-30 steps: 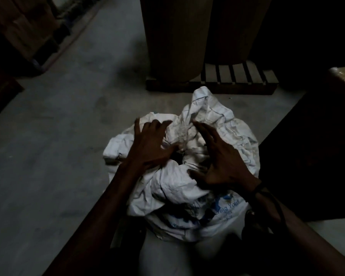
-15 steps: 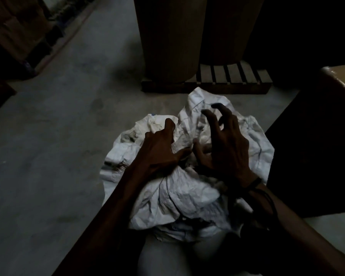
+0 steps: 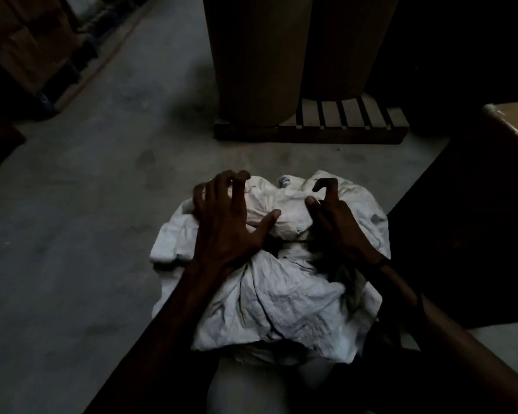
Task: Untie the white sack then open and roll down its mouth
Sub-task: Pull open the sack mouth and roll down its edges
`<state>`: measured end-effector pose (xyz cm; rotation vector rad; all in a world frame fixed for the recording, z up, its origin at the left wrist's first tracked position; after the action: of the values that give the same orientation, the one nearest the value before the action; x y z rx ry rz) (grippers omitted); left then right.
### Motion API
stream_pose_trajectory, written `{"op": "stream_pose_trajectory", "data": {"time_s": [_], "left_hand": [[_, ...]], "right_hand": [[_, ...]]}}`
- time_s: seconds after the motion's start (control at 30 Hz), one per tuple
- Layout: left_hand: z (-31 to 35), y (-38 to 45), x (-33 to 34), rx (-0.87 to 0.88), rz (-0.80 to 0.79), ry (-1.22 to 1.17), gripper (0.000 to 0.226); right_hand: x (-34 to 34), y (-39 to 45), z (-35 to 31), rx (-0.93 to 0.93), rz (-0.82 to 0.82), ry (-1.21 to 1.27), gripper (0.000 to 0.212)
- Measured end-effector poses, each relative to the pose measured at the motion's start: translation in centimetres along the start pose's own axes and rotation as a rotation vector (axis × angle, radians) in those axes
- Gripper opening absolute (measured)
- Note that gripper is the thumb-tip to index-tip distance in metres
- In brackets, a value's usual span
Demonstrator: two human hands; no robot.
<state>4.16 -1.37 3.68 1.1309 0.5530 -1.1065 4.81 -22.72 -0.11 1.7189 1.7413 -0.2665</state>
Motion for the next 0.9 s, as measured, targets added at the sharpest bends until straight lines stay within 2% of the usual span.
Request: {"op": "stream_pose_trajectory", "data": {"time_s": [0.1, 0.17, 0.27, 0.37, 0.43, 0.5, 0.53, 0.6, 0.63, 0.7, 0.8, 0.83, 0.9], "left_hand": [[-0.2, -1.5, -0.3, -0.166, 0.051, 0.186, 0.081], [-1.1, -1.7, 0.6, -0.275, -0.056, 0.159, 0.083], [-1.9, -0.8, 2.0, -0.441, -0.273, -0.223, 0.077], [-0.7, 0.1, 2.6, -0.481, -0.387, -0.432, 0.065], [-0.5, 0.8, 3.4, -0.531, -0.43, -0.513, 0.065], [-1.3, 1.4, 4.7, -0.647, -0.528, -0.686, 0.078], [-1.6, 1.5, 5.3, -0.742, -0.61, -0.851, 0.086], [-1.6, 1.5, 5.7, -0.892, -0.752, -1.108, 0.09], [-1.8, 1.6, 5.6, -0.922, -0.73, -1.133, 0.083], [-2.1, 1.9, 4.6, -0.846, -0.565, -0.931, 0.071], [-1.8, 1.1, 1.8, -0.555, -0.29, -0.532, 0.05], [-1.6, 0.5, 0.2, -0.471, -0.189, -0.453, 0.044], [-1.4, -1.0, -2.7, -0.367, -0.016, -0.234, 0.049]], "right_hand": [[-0.1, -0.4, -0.3, 0.042, -0.026, 0.265, 0.02], [0.2, -0.5, -0.7, 0.102, -0.086, 0.396, 0.018], [1.2, -0.8, 0.1, 0.277, -0.134, 0.438, 0.017], [1.3, -1.2, 1.2, 0.403, 0.006, 0.427, 0.023], [0.1, -1.1, 0.5, 0.288, 0.178, 0.263, 0.03], [-1.7, -1.3, -1.9, 0.03, 0.324, 0.004, 0.032], [-2.3, -1.7, -3.3, -0.095, 0.346, -0.132, 0.035], [-2.2, -2.7, -5.2, -0.247, 0.26, -0.374, 0.051], [-1.6, -3.3, -5.5, -0.255, 0.182, -0.463, 0.062], [-0.3, -3.9, -5.1, -0.156, 0.042, -0.548, 0.074], [1.1, -2.9, -3.3, -0.027, -0.097, -0.437, 0.057], [1.2, -2.6, -3.0, -0.022, -0.082, -0.34, 0.047], [0.8, -2.2, -3.2, -0.041, -0.027, -0.135, 0.038]]}}
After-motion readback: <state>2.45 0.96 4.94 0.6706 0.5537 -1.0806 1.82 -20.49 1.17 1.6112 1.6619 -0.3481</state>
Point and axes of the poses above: each hand's wrist, its own y-axis towards the middle knuckle, its own x-axis out of the palm, z = x × y, the point moved 5 cm from there along y, towards the middle knuckle, and after that the axes turned 11 degrees about -x, right-handed, at the moved point
